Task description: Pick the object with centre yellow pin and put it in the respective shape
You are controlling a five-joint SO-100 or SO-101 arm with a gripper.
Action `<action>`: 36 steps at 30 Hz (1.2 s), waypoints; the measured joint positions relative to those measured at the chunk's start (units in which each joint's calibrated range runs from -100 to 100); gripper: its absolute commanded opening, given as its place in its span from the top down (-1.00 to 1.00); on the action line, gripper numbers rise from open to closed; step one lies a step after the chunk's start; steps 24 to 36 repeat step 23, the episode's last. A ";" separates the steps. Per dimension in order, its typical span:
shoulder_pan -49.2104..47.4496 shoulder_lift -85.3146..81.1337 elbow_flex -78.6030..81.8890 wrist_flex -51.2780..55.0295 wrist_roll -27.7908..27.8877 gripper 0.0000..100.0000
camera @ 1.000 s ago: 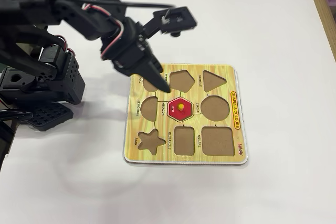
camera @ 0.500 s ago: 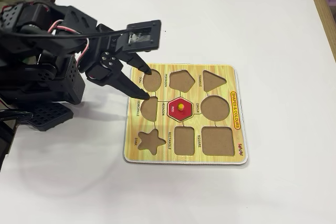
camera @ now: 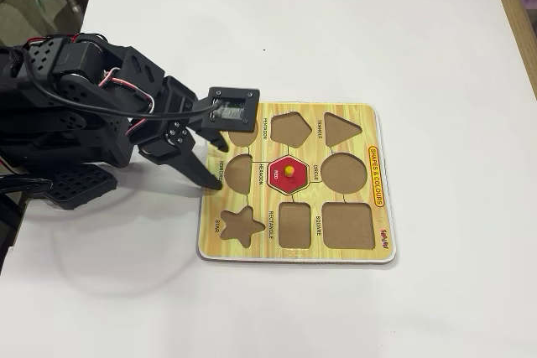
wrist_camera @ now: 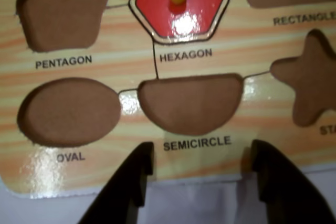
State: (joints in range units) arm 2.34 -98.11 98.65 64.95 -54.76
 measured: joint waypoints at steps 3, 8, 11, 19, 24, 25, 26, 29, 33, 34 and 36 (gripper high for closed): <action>-0.47 -0.17 0.00 4.71 0.00 0.57; -0.56 -1.12 0.00 9.17 0.26 0.57; -0.56 -1.12 0.00 9.17 0.26 0.57; -0.56 -1.12 0.00 9.25 0.26 0.57; -0.56 -1.12 0.00 9.51 0.26 0.57; -0.56 -1.12 0.00 9.51 0.26 0.57; -0.56 -1.12 0.00 9.51 0.26 0.57; -0.56 -1.12 0.00 9.51 0.26 0.57; -0.56 -1.12 0.00 9.51 0.26 0.57; -0.56 -1.12 0.00 9.51 0.26 0.57; -0.56 -1.12 0.00 9.51 0.26 0.57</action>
